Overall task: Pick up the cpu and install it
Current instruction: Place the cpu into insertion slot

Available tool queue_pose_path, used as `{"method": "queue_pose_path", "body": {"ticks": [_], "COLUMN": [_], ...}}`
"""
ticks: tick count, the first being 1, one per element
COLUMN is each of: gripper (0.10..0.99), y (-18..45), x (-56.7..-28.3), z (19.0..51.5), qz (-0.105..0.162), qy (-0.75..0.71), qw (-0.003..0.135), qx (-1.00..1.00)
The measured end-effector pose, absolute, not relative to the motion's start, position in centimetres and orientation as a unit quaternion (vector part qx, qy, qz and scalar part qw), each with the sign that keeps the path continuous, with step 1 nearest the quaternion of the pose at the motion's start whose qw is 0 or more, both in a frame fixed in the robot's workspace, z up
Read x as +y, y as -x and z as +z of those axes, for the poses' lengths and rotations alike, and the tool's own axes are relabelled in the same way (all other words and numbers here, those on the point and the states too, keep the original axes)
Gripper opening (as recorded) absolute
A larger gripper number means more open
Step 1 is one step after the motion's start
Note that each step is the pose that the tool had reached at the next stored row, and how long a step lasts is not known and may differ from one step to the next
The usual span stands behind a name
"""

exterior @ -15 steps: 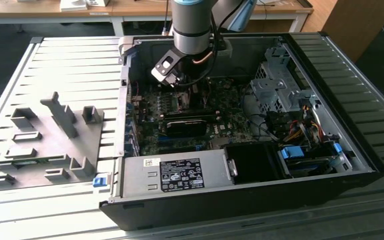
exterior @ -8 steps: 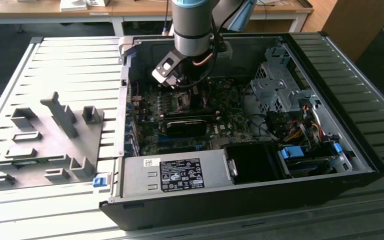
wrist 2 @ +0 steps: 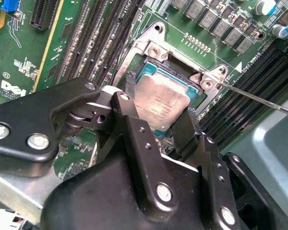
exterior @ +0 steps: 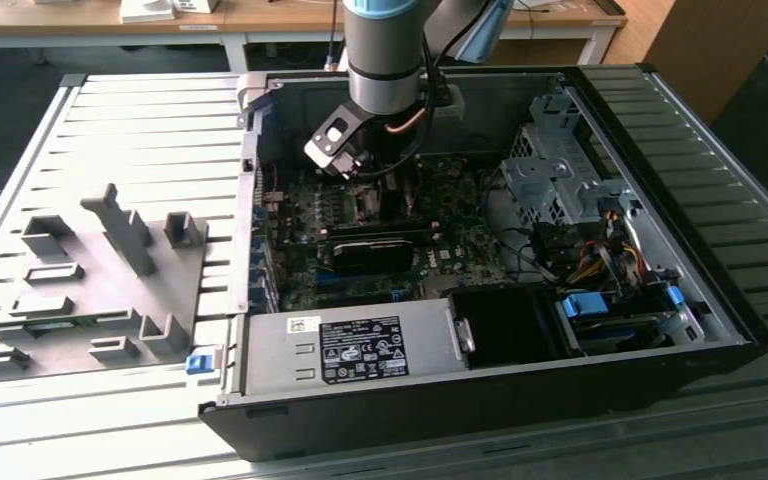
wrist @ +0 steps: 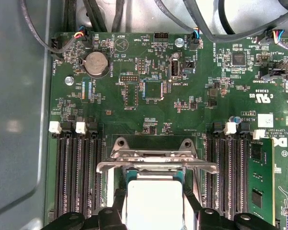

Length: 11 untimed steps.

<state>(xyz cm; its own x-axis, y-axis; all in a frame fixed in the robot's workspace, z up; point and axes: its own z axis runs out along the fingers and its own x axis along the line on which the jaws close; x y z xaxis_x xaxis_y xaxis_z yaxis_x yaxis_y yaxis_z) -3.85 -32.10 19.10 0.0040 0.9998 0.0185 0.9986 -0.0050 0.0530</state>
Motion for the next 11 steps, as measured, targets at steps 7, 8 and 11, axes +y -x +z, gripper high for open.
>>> {"method": "queue_pose_path", "body": {"ticks": [7,8,11], "gripper": [0.545,0.545,0.545], "y": [3.74,3.74,3.74], "x": [-32.09,-32.09,-32.1], "z": [18.95,18.93,18.93], "qz": [0.025,0.025,0.025], "qy": [-0.708,-0.708,-0.708], "qw": [0.012,0.012,0.012], "qx": [0.705,0.705,0.705]}}
